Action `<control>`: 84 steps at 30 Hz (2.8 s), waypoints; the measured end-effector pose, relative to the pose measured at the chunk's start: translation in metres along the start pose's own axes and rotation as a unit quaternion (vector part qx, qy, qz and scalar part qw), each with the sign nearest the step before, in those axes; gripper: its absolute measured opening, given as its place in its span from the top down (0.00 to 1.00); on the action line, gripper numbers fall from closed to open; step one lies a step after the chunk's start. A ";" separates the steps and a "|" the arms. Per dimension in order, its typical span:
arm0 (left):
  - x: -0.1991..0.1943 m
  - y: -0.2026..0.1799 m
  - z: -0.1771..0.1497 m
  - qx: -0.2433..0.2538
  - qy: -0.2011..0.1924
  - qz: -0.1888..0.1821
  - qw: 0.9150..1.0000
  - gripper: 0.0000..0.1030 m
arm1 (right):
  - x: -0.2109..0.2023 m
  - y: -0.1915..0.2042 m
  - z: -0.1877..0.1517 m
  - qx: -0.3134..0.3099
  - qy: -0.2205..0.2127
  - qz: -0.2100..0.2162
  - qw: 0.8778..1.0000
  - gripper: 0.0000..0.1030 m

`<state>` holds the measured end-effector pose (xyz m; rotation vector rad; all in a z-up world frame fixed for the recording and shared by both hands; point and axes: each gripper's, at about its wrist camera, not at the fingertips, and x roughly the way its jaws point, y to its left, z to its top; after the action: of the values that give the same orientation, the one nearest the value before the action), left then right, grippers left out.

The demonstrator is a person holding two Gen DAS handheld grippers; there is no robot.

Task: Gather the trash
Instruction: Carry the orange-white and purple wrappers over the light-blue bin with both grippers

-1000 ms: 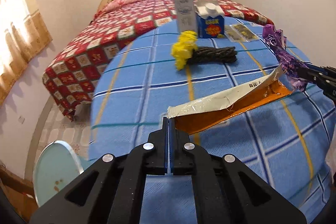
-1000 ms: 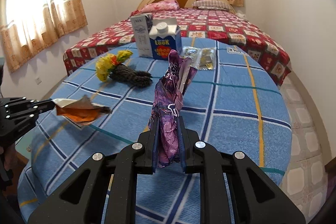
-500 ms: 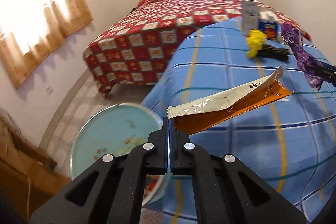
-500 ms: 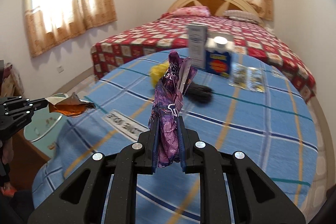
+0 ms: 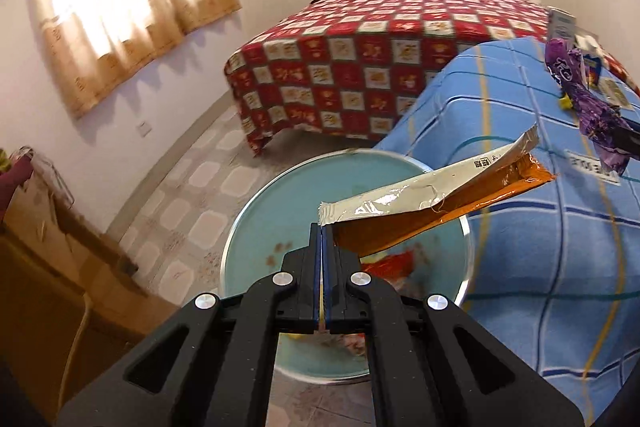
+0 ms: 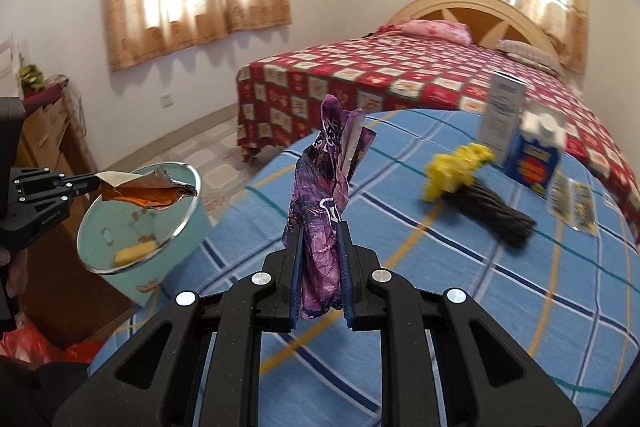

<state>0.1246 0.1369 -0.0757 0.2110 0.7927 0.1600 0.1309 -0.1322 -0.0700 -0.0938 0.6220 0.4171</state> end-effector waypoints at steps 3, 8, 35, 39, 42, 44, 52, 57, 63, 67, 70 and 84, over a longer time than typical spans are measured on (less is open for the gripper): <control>0.002 0.010 -0.005 -0.008 0.005 0.007 1.000 1.00 | 0.005 0.009 0.003 -0.010 0.002 0.006 1.000 0.84; 0.005 0.028 -0.009 -0.022 0.010 0.021 0.999 1.00 | 0.017 0.029 0.010 -0.033 0.008 0.017 0.999 0.84; 0.012 0.076 -0.022 -0.056 0.024 0.071 0.996 1.00 | 0.053 0.089 0.028 -0.096 0.027 0.061 0.993 0.84; 0.012 0.078 -0.023 -0.056 0.025 0.072 0.995 1.00 | 0.054 0.096 0.028 -0.102 0.029 0.065 0.992 0.84; 0.013 0.080 -0.024 -0.059 0.026 0.074 0.995 1.00 | 0.055 0.101 0.029 -0.107 0.029 0.068 0.991 0.84; 0.013 0.081 -0.024 -0.060 0.026 0.075 0.995 1.00 | 0.055 0.103 0.029 -0.110 0.029 0.069 0.991 0.84; 0.012 0.086 -0.025 -0.064 0.024 0.079 0.995 1.00 | 0.058 0.113 0.030 -0.119 0.030 0.077 0.990 0.84; 0.011 0.088 -0.025 -0.066 0.023 0.080 0.994 1.00 | 0.058 0.117 0.029 -0.124 0.029 0.079 0.989 0.84; 0.010 0.090 -0.025 -0.068 0.022 0.084 0.994 1.00 | 0.059 0.120 0.030 -0.127 0.030 0.081 0.988 0.84; 0.010 0.090 -0.025 -0.067 0.021 0.084 0.994 1.00 | 0.059 0.120 0.030 -0.127 0.030 0.082 0.988 0.84; 0.010 0.090 -0.025 -0.067 0.021 0.084 0.994 1.00 | 0.059 0.120 0.030 -0.127 0.029 0.083 0.988 0.84; 0.011 0.089 -0.025 -0.067 0.021 0.084 0.994 1.00 | 0.059 0.121 0.030 -0.128 0.029 0.082 0.988 0.84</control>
<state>0.1087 0.2283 -0.0779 0.1468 0.8021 0.3767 0.1405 0.0054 -0.0754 -0.3022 0.6330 0.6556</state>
